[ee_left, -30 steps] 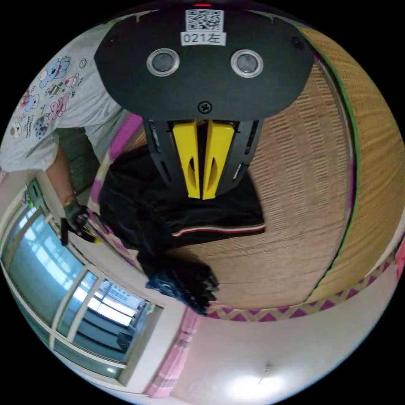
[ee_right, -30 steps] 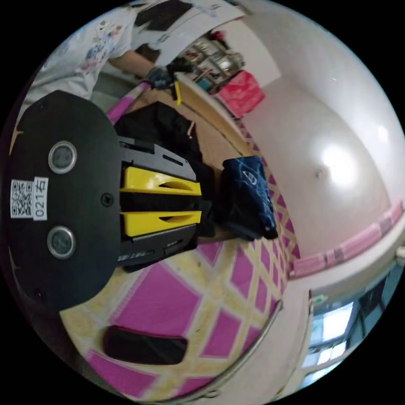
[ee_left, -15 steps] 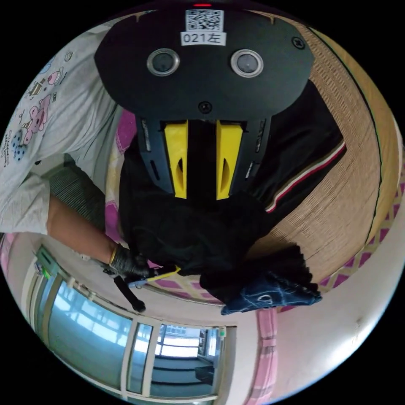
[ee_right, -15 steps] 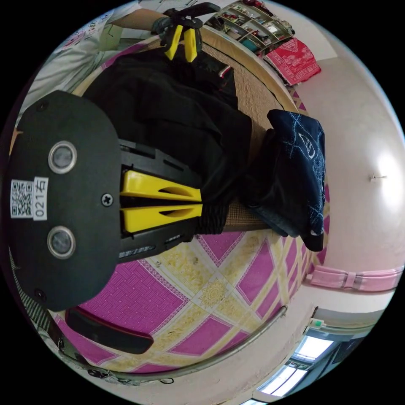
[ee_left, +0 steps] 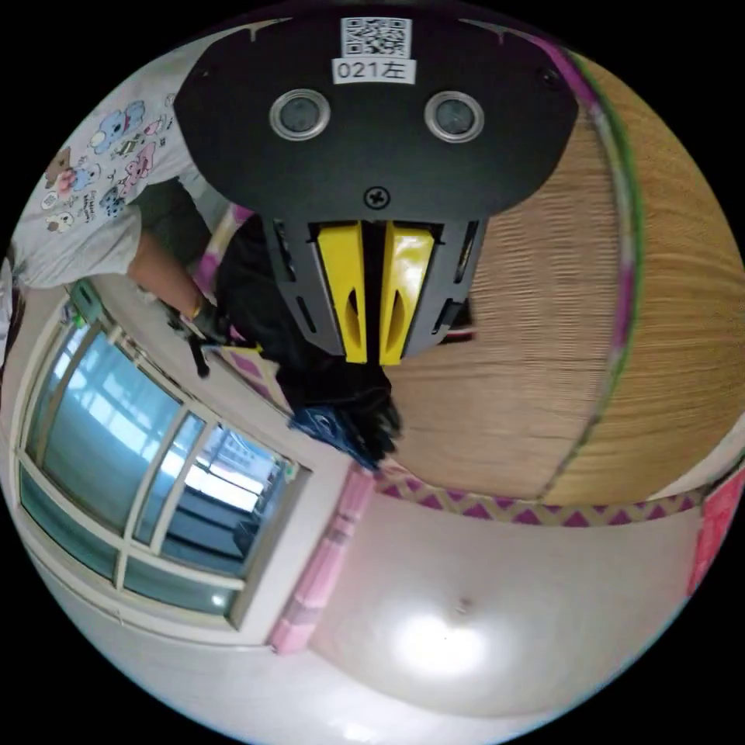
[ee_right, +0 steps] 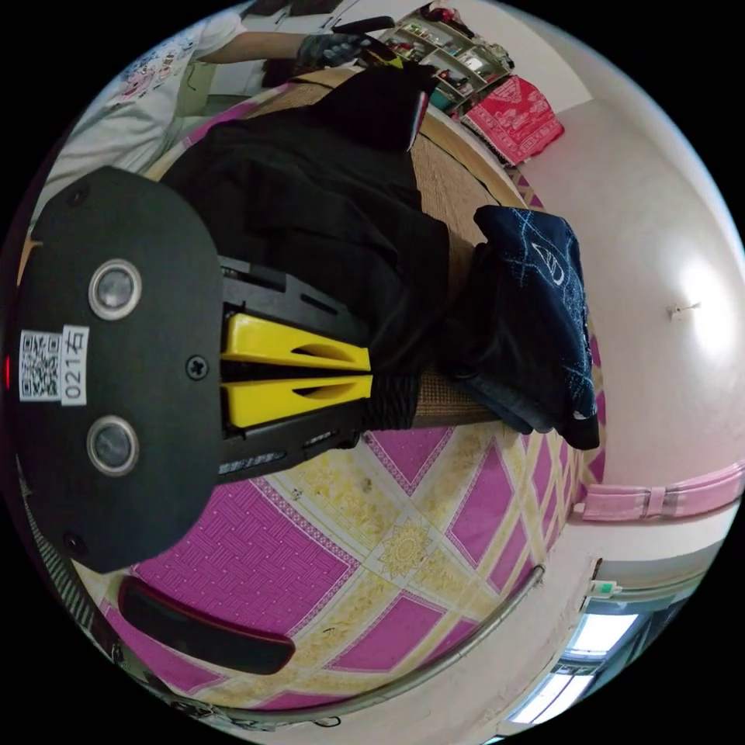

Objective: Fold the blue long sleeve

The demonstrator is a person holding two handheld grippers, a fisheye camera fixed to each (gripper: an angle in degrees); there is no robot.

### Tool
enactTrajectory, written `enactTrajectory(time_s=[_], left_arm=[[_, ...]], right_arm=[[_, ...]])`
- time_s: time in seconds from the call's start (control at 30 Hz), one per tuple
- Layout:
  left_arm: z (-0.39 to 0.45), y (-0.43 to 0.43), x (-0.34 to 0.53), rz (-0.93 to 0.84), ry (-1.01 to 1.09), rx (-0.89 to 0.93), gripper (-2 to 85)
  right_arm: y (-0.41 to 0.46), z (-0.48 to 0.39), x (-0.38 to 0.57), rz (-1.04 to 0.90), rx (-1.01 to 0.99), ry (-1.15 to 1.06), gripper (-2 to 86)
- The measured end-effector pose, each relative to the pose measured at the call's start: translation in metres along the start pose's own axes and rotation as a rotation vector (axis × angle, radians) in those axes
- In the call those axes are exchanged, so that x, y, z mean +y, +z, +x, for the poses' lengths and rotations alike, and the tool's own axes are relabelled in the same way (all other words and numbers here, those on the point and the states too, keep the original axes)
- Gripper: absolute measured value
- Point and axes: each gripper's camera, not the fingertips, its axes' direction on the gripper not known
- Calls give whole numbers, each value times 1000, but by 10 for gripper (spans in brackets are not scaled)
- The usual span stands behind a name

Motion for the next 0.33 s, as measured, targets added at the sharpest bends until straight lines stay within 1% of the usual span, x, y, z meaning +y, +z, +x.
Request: enactTrajectory(time_s=[0.07, 0.1, 0.17, 0.2, 0.27, 0.33], left_arm=[[-43, -76, -1, 84, -60, -160, -7], [-54, -92, 0, 98, -87, -209, -7], [-99, -148, 15, 156, -218, -354, -5], [-111, -158, 20, 155, -258, -391, -4], [-162, -165, 43, 17, -409, -392, -2], [-189, -156, 62, -62, -507, -368, -2]], right_arm=[[-5, 1, 3, 8, -26, 21, 1], [-8, 2, 5, 11, -40, 31, 1], [-13, 1, 8, 14, -51, 38, 1], [-16, -1, 10, 13, -50, 37, 2], [-20, -6, 12, 12, -42, 34, 2], [-25, -10, 15, 10, -33, 29, 4]])
